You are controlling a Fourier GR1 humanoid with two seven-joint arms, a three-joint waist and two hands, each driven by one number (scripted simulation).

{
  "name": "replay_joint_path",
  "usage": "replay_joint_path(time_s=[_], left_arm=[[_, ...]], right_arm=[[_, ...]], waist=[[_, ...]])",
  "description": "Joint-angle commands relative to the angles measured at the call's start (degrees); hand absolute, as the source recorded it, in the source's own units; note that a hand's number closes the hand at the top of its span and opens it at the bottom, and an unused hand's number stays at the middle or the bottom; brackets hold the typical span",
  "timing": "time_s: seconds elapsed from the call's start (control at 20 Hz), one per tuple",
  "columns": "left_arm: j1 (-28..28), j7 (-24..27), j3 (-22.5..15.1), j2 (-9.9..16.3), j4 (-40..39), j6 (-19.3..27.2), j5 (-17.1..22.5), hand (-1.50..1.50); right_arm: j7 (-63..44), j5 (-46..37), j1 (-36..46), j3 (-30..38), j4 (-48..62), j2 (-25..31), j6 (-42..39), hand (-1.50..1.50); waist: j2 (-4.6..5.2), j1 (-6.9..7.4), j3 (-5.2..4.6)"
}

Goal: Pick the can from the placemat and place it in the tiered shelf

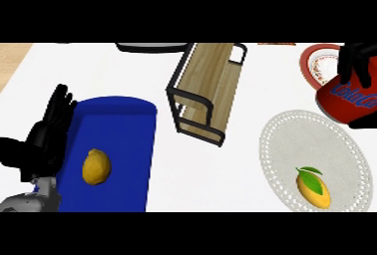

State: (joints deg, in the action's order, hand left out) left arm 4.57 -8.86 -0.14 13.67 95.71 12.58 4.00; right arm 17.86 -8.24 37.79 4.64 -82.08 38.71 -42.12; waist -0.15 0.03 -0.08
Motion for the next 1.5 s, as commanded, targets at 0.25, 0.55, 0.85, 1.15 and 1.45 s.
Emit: replay_joint_path(time_s=[0.25,0.55,0.85,1.15,1.45], left_arm=[[1.1,0.8,1.2,-0.7,-1.6,-2.6,0.9,0.00],[2.4,-3.4,1.2,-0.2,2.1,-1.3,-1.7,0.00],[0.6,1.0,-0.1,-3.4,-0.5,-0.6,-3.7,0.00],[2.3,0.7,2.9,-2.1,-2.7,-3.6,-0.9,0.00],[1.1,-1.1,-0.7,-4.3,1.4,-0.9,-4.6,0.00]], right_arm=[[-6.4,-2.3,13.0,-2.3,11.0,-9.5,3.4,1.50],[-7.4,-6.7,14.4,-4.7,14.4,-16.8,9.5,1.50],[2.3,-11.2,16.4,-3.9,25.5,-20.0,16.1,1.50],[4.0,-13.7,22.4,-4.2,33.4,-24.4,19.6,1.50],[0.7,-12.7,25.0,-0.6,41.6,-29.0,23.9,1.50]], waist=[[0.39,1.03,0.05],[0.25,0.70,0.08],[0.35,0.78,0.08],[0.34,0.78,0.07],[0.50,1.38,0.09]])
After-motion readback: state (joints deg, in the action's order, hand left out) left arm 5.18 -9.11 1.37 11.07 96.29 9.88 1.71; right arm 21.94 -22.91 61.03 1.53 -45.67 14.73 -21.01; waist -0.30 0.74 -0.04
